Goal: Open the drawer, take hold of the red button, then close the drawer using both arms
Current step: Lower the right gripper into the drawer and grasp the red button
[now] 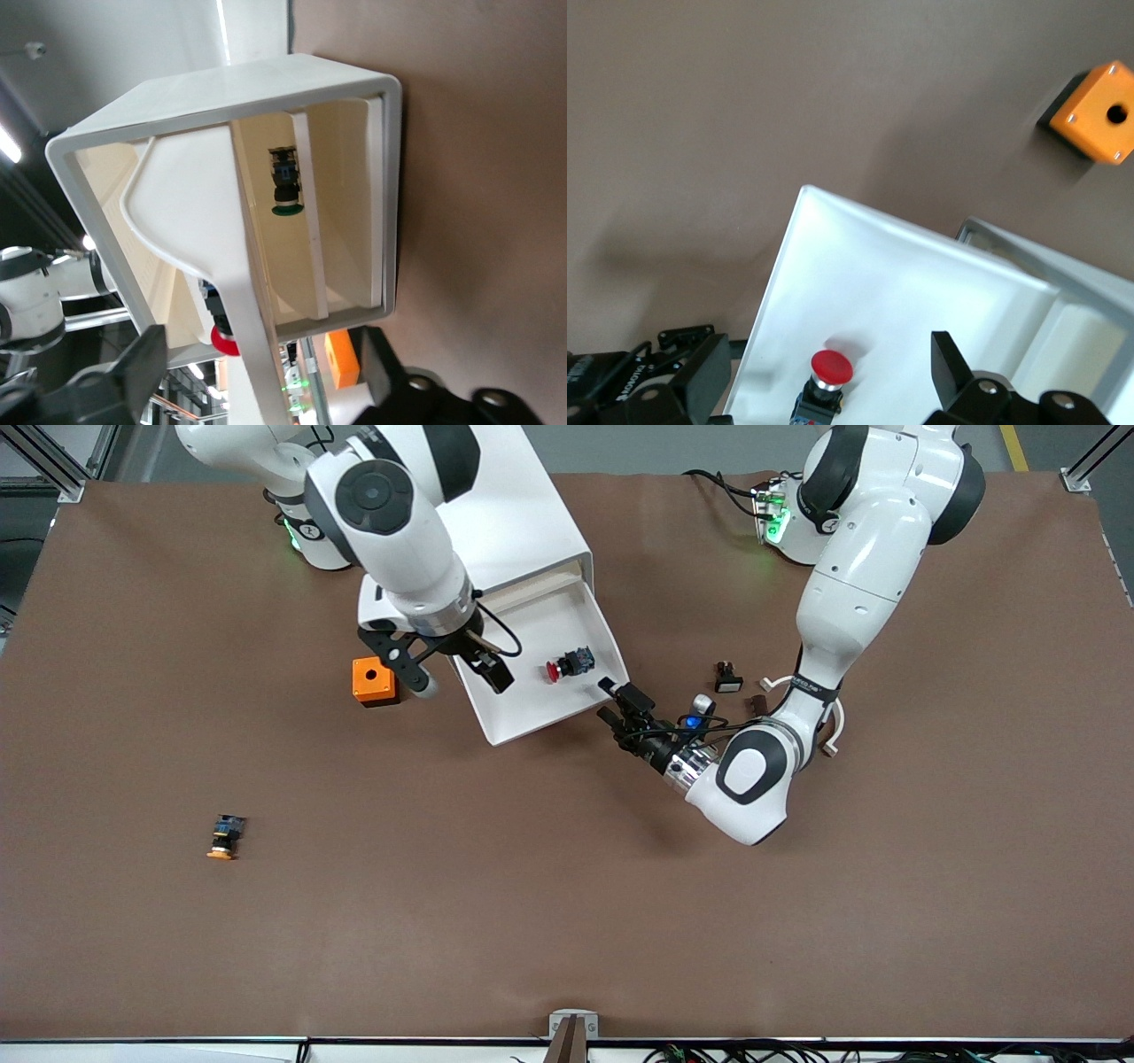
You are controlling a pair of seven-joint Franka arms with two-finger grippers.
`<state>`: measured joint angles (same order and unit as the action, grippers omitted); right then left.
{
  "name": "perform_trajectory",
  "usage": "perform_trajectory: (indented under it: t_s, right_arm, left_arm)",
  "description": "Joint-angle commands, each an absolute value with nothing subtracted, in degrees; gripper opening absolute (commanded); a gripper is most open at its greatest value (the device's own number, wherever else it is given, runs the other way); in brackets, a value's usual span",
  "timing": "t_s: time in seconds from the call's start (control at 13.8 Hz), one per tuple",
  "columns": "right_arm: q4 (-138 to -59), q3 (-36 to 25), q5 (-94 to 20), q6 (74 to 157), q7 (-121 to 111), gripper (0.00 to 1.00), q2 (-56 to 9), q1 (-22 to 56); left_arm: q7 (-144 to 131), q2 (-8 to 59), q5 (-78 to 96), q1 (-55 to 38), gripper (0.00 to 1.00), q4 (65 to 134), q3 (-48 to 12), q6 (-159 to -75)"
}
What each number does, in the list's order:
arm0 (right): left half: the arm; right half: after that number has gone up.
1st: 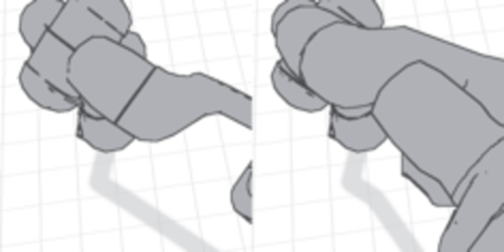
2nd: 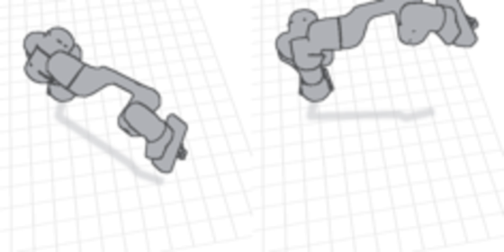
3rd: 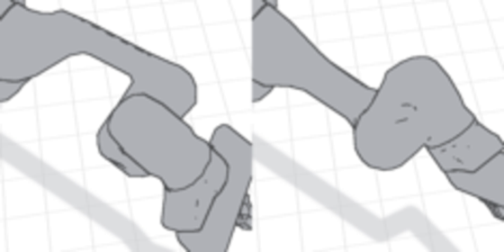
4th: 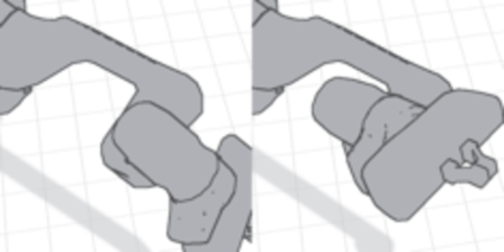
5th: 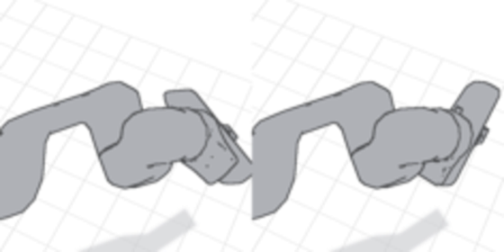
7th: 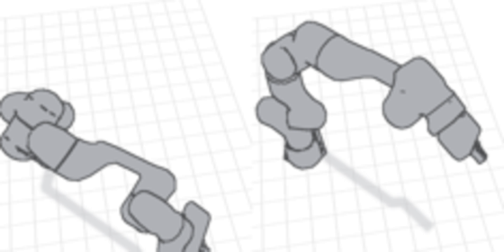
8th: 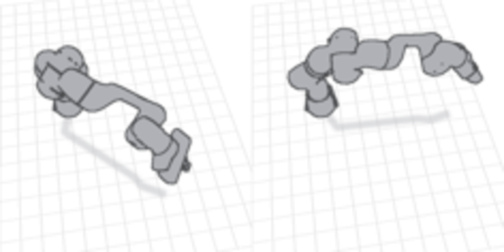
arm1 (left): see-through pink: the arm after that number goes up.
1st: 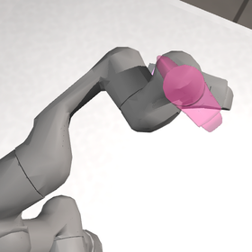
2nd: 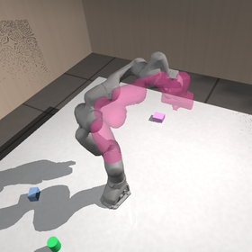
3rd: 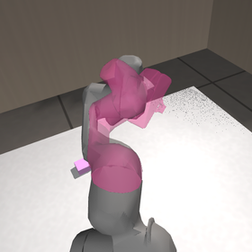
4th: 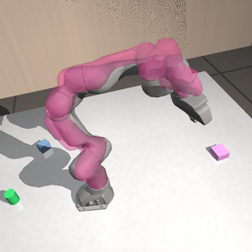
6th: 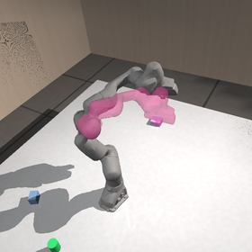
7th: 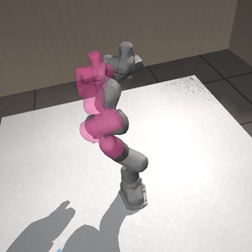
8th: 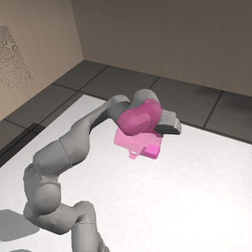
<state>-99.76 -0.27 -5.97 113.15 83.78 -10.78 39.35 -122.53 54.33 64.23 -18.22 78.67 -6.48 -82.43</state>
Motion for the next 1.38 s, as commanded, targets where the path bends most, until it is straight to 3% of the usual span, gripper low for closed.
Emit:
perform_trajectory:
  t_s: [0.0, 0.43, 1.09, 1.3]
  right_arm:
    - [-101.9, -1.1, -6.4, 117.0, 89.2, 1.0, -11.7, 42.0]
    - [-101.2, -1.1, -5.7, 123.9, 98.6, 1.0, -18.1, 47.8]
    - [-96.9, -1.1, -3.8, 123.9, 108.1, 0.99, -24.5, 52.8]
    - [-96.6, -1.1, -3.6, 123.8, 108.6, 0.9, -24.9, 53.1]
  left_arm:
    - [-112.5, 54.6, 65.2, -17.8, 0.99, 76.1, -6.2, -82.5]
    - [-89.9, 54.6, 64.7, -18.1, 0.99, 71.1, -2.7, -82.5]
    - [-64.5, 51.5, 54.7, -22.3, 0.99, 67.4, 4.3, -88.1]
    - [-60.1, 49.5, 49.7, -22.3, 0.99, 67.4, 4.3, -91.9]
